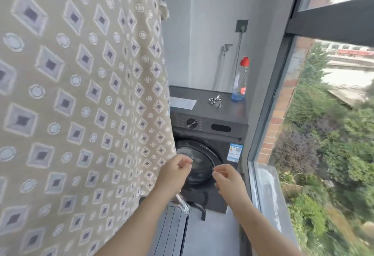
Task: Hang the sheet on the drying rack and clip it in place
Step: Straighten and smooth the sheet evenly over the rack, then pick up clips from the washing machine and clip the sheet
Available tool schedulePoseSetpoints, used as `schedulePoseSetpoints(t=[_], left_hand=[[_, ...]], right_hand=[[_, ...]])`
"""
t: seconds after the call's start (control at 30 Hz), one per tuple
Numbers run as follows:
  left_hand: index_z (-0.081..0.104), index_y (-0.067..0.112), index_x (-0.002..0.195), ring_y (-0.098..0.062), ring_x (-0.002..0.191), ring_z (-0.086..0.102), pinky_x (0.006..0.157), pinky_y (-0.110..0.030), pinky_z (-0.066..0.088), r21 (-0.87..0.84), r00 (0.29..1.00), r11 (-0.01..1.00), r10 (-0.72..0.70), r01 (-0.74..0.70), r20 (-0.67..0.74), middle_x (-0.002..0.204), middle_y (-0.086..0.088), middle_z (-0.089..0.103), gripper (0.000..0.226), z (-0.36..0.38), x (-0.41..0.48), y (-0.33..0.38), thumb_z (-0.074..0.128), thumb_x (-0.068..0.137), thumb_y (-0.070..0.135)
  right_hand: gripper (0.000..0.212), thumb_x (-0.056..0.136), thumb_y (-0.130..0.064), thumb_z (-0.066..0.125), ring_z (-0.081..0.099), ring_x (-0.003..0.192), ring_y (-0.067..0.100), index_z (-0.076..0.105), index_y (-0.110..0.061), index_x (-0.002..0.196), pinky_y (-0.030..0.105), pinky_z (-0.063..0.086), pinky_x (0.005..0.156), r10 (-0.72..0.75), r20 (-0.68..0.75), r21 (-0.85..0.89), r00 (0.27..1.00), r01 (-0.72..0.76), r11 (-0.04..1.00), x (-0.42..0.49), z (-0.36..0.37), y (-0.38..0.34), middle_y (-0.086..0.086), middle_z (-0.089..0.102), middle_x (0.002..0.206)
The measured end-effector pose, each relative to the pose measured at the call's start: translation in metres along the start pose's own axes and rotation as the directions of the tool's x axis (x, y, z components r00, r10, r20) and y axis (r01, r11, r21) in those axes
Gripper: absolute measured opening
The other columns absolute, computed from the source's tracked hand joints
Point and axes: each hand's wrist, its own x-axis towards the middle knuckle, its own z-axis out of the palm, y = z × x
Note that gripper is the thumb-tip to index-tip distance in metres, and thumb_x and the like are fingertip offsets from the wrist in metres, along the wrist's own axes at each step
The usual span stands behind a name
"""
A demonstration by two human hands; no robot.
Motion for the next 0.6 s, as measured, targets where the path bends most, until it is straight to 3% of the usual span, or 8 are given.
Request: schedulePoseSetpoints(t=[0.13,0.3,0.43,0.6], left_hand=[[0.061,0.030,0.093,-0.012,0.093,0.060,0.078,-0.027,0.046,0.002,0.998,1.000,-0.026,0.026,-0.049,0.092,0.016,0.057,0.014,0.012,0.074,-0.001,0.050,0.092,0.020],[0.058,0.037,0.084,-0.012,0.092,0.061,0.072,-0.022,0.042,0.001,0.996,0.999,-0.049,0.049,-0.071,0.096,0.008,0.063,0.020,0.051,0.173,0.002,0.050,0.091,0.019],[0.056,0.040,0.081,-0.012,0.093,0.062,0.083,-0.025,0.047,0.023,0.993,0.995,-0.096,0.098,-0.067,0.095,0.011,0.063,0.024,0.083,0.247,0.009,0.051,0.090,0.018],[0.056,0.042,0.081,-0.009,0.094,0.061,0.083,-0.023,0.046,0.021,0.989,0.989,-0.143,0.144,-0.047,0.097,0.011,0.064,0.025,0.113,0.321,0.008,0.051,0.089,0.019]], right_hand=[[0.013,0.091,-0.020,0.050,0.059,0.084,0.016,0.055,-0.032,0.087,0.032,0.048,0.077,-0.004,0.028,-0.018,1.000,0.004,1.000,0.078,0.001,0.000,-0.008,0.062,0.091],[0.011,0.092,-0.021,0.049,0.059,0.088,0.017,0.054,-0.030,0.088,0.032,0.048,0.080,0.005,0.051,-0.013,0.999,-0.004,1.000,0.190,-0.016,0.002,-0.010,0.059,0.091],[0.011,0.092,-0.018,0.047,0.058,0.083,0.018,0.055,-0.022,0.098,0.027,0.044,0.071,0.046,0.059,-0.042,0.997,-0.044,0.998,0.274,-0.036,0.005,-0.007,0.059,0.092],[0.016,0.091,-0.015,0.046,0.052,0.074,0.016,0.053,-0.021,0.104,0.027,0.041,0.066,0.090,0.045,-0.062,0.995,-0.087,0.994,0.363,-0.048,0.004,-0.006,0.059,0.088]])
